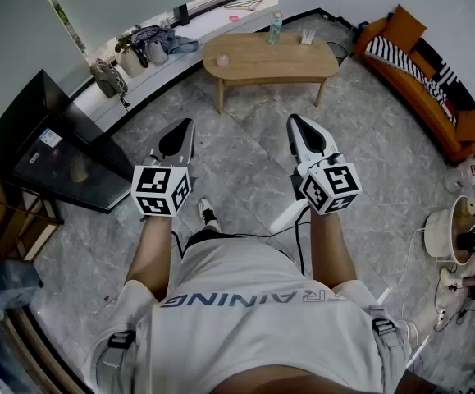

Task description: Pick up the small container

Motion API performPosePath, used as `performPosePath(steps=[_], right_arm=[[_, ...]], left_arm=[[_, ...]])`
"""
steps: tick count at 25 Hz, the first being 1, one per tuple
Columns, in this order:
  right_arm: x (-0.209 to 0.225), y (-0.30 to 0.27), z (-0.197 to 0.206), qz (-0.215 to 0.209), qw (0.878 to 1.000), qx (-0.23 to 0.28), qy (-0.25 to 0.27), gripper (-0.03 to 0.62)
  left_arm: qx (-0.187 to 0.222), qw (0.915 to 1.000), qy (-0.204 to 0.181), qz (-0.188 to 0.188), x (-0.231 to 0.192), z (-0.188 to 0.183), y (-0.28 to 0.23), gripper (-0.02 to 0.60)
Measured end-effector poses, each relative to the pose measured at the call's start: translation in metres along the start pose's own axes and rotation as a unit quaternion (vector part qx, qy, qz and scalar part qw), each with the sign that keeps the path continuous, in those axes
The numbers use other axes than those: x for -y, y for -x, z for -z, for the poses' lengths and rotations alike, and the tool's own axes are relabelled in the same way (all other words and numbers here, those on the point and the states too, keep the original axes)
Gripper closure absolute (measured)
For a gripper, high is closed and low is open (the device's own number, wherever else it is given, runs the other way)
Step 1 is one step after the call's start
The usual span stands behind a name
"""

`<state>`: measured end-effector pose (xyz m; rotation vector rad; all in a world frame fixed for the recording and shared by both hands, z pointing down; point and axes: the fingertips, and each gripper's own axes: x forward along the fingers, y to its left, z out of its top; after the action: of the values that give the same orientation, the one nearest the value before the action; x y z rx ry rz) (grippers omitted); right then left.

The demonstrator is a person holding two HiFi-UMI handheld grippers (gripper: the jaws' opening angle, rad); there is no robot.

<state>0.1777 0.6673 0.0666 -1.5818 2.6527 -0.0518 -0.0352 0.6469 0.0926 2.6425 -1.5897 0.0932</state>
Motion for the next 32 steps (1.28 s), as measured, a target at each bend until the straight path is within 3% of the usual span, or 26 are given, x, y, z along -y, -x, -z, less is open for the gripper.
performPosePath(steps=[11,16,23,32], right_arm=[[-0.011,-0.035,0.017,-0.011,1.0,-0.01,-0.009,0.579],[-0.008,-0.057,0.03,0.004,1.0,-0.017,-0.024,0.579],[0.023,-0.122,0.051,0.035,0.998,-0.037,-0.035,0.579],[0.03,-0.246,0.049,0.047,0.997,-0.047,-0.041,0.577]], left_arm=[[-0.007,0.9999,0.005,-0.011,-0.033,0.009,0.0,0.578],[-0.01,0.9997,0.017,-0.017,-0.058,0.016,-0.007,0.578],[-0.013,0.9995,0.028,-0.011,-0.115,0.029,-0.065,0.578],[-0.027,0.9995,0.015,0.013,-0.21,0.015,-0.149,0.578]])
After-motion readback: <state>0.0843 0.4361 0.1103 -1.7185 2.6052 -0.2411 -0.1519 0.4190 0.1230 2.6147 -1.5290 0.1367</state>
